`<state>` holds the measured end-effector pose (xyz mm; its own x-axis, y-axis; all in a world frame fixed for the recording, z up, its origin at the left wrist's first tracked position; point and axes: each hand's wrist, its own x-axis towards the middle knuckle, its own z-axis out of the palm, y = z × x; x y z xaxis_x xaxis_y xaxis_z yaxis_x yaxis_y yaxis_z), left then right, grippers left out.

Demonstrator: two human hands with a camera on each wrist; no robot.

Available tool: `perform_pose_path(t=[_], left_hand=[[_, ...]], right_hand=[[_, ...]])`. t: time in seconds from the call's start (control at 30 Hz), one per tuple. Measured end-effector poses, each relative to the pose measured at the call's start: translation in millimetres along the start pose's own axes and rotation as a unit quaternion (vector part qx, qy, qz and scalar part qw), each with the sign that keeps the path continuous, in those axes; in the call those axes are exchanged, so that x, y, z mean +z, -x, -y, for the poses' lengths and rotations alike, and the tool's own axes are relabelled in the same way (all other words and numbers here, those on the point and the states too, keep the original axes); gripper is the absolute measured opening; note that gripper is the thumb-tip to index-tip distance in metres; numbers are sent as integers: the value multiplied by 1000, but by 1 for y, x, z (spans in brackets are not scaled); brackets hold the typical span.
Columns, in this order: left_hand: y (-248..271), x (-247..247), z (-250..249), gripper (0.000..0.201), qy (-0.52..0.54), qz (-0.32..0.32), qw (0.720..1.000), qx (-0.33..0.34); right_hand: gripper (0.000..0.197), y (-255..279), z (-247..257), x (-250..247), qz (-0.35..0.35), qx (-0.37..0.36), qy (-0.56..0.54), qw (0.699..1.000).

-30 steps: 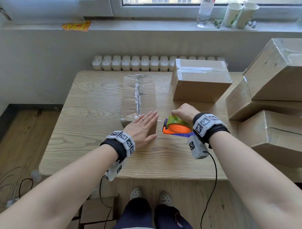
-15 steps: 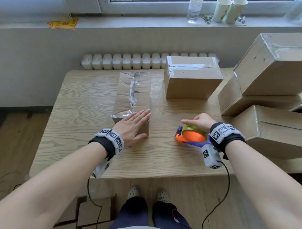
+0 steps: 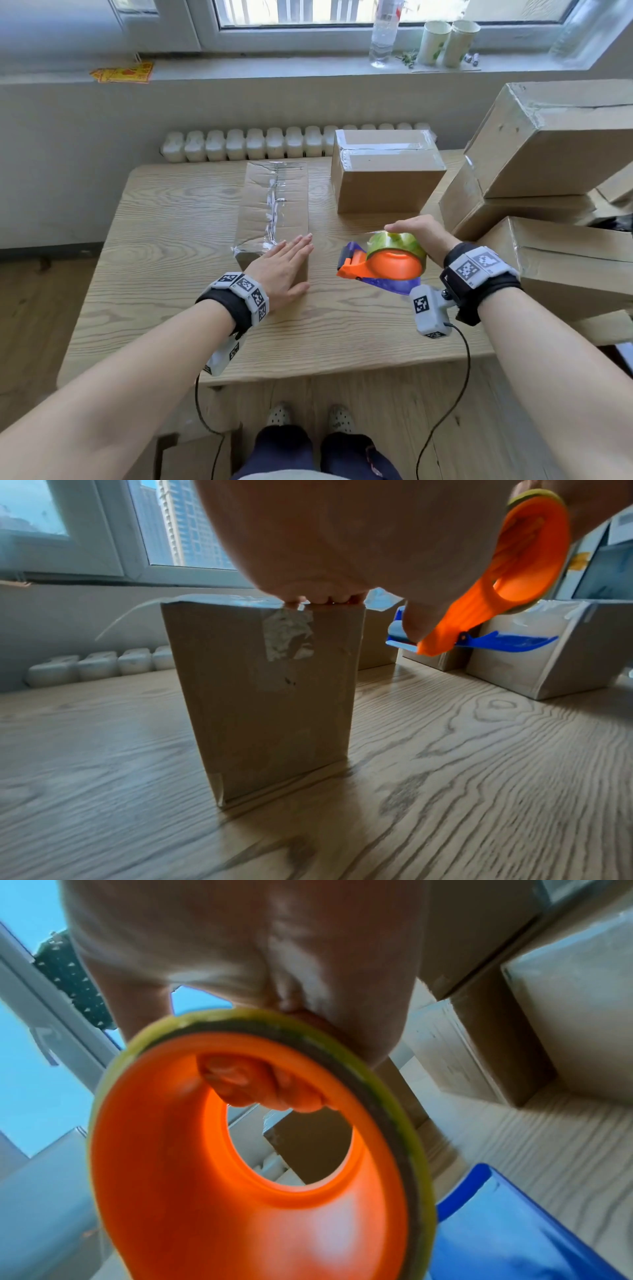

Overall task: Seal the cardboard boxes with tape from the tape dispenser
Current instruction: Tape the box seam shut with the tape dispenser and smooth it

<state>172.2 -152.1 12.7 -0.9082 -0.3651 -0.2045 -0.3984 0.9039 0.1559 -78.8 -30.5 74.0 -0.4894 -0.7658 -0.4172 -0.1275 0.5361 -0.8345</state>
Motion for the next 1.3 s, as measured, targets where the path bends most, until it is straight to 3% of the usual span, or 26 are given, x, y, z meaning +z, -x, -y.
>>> perform_pose_path(t=[0.2,0.4,0.7,0.8,0.87,1.07,1.13,1.23,1.3], left_hand=[[2,1,3,79,8,2,1000,13],[1,-2,7,78,16,3,1000,26],[-2,1,6,85,22,-3,1000,17],[-2,-1,4,76,37,-5,999,11],[-2,-2,3,76,43,-5,999,11],[-3,-3,3,76,38,1,999,16],[-4,-4,4,78,39,7,999,19],[-5,-4,5,81,31,16,999,19],[-5,-3,5,82,27,17,999,19]], right_hand=[[44,9,-3,-14,5,42,149,988],[59,22,-4,-19,-53,43,230,971],[52,18,-7,-5,-15,12,-33,999],[17,21,0,4,-2,7,-102,995],[6,20,2,7,-5,6,-131,991],[6,17,0,14,-22,-18,-173,984],[22,14,-2,17,-23,-32,-184,982],[12,15,-1,19,-11,-40,-184,982],[22,13,0,19,-11,-43,-182,982]])
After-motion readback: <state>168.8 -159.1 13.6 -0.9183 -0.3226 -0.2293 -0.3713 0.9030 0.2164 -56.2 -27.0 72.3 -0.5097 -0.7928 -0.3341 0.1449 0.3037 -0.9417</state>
